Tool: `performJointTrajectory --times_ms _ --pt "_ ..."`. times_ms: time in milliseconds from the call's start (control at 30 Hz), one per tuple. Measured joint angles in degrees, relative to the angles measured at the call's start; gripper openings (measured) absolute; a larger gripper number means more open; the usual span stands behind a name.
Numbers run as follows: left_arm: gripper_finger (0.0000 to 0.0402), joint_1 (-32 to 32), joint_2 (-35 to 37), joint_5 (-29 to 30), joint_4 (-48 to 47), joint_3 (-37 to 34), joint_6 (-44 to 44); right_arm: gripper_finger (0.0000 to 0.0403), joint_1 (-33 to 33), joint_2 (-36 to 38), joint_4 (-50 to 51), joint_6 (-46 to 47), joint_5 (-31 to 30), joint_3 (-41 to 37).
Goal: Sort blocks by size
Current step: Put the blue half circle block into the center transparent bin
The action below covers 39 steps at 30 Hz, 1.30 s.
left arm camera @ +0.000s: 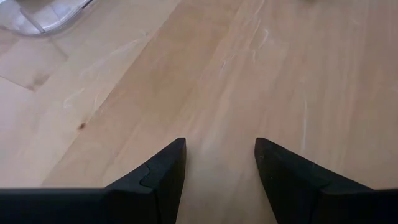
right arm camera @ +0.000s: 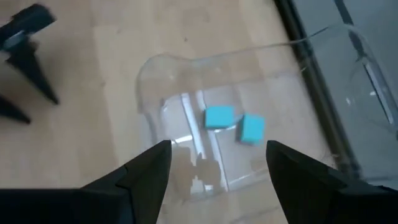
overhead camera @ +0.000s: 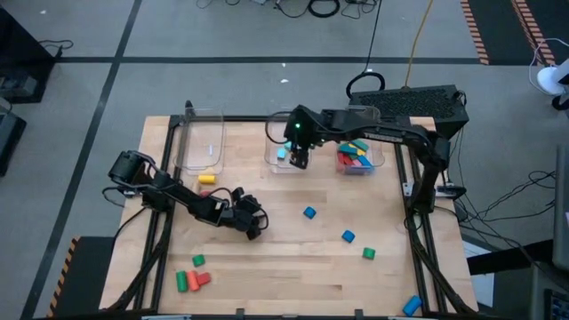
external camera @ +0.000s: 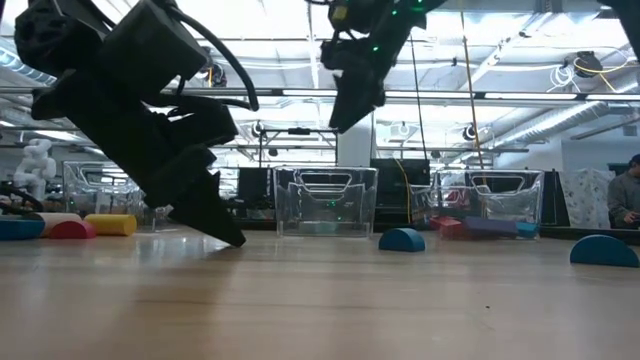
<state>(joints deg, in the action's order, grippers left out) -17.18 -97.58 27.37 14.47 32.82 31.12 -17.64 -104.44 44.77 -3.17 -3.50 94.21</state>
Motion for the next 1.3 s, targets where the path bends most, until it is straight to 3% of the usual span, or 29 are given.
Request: performJointTrajectory --times_ms 200,500,733,1100,1233,1300 --pt "0.0196 -0.5 0.0 0.1 -0.2 0.0 0.1 0.0247 3.3 5.4 -1.1 2.0 0.0 -8.0" --pt "0.0196 -0.5 0.0 1.0 -0.1 0.0 0.1 0.0247 8.6 15.6 -11.4 5.5 0.0 -28.4" --pt "0.0196 1.2 0.0 2.5 0.0 0.0 -0.2 0.0247 11.4 18.8 -18.3 4.2 0.6 -39.1" --pt "0.0196 3.2 0.0 2.5 1.1 0.0 -0.4 0.0247 15.8 17.4 -29.3 -6.0 0.8 -45.1" --pt "0.0196 3.3 0.0 2.5 1.6 0.0 -0.3 0.0247 16.1 13.1 -34.0 -5.4 4.8 -44.9" --pt "0.0196 3.3 0.0 2.5 1.5 0.0 -0.3 0.0247 16.2 10.7 -34.4 -0.8 6.0 -44.3"
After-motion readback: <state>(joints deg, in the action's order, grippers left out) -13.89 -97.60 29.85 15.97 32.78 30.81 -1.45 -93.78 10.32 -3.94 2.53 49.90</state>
